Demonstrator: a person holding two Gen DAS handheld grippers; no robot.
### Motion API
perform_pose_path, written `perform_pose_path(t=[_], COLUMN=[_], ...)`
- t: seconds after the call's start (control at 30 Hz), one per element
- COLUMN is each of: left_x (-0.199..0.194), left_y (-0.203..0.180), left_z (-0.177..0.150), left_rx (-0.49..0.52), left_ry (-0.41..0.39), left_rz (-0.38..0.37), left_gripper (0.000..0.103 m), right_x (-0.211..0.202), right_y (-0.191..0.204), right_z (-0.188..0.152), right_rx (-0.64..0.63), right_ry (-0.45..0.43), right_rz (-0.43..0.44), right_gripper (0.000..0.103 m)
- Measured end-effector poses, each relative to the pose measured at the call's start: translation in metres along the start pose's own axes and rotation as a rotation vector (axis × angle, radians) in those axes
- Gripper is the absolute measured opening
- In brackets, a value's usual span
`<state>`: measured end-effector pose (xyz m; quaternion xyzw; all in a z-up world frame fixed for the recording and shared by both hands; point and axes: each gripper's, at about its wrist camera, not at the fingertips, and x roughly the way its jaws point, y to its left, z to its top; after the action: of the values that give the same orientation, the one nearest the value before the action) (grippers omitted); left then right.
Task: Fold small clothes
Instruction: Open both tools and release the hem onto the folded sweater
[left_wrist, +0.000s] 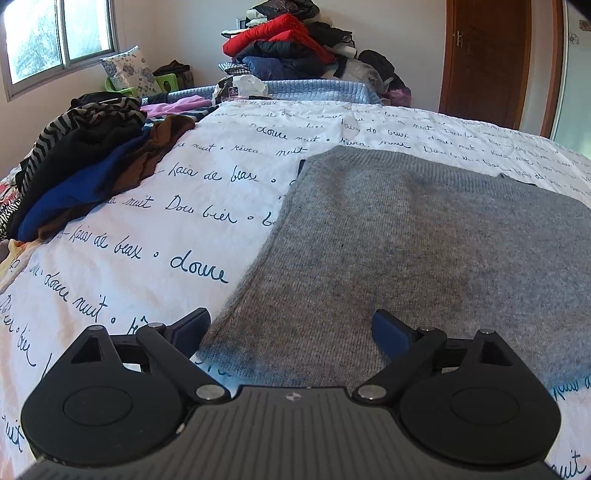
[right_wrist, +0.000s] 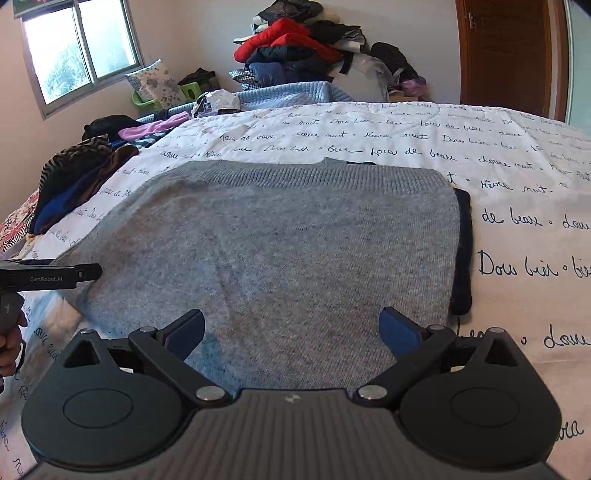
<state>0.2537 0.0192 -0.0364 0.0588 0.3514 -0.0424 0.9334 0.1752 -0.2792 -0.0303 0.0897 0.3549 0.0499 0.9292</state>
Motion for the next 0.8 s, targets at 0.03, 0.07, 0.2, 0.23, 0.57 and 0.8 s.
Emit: perform_pose_path(t=[0.03, 0.07, 0.2, 0.23, 0.57, 0.8], left_x=[0.0, -0.001, -0.002, -0.002, -0.005, -0.006], left_y=[0.0, 0.001, 0.006, 0.008, 0.016, 0.021], left_z=[-0.002, -0.003, -0.007, -0.008, -0.027, -0.036], left_rx=[0.001, 0.003, 0.01, 0.007, -0.027, -0.073], left_ry=[-0.001, -0.002, -0.003, -0.002, -0.047, -0.084], left_rz=[0.0, 0.0, 0.002, 0.002, -0.007, -0.023], left_gripper=[0.093, 0.094, 0.095, 0.095, 0.1, 0.103], right_x=[0.0, 0.001, 0.002, 0.002, 0.001, 0.001], right_y=[0.001, 0.003, 0.011, 0.014, 0.016, 0.025], right_z=[-0.001, -0.003, -0.008, -0.01, -0.027, -0.047], right_rx=[-0.006, -0.015, -0.073, -0.09, -0.146, -0.219], right_ry=[0.003, 0.007, 0.02, 0.021, -0.003, -0.055], right_rz=[-0.005, -0.012, -0.044, -0.053, -0.079, -0.137], right_gripper=[0.102, 0.102, 0.103, 0.103, 0.103, 0.103])
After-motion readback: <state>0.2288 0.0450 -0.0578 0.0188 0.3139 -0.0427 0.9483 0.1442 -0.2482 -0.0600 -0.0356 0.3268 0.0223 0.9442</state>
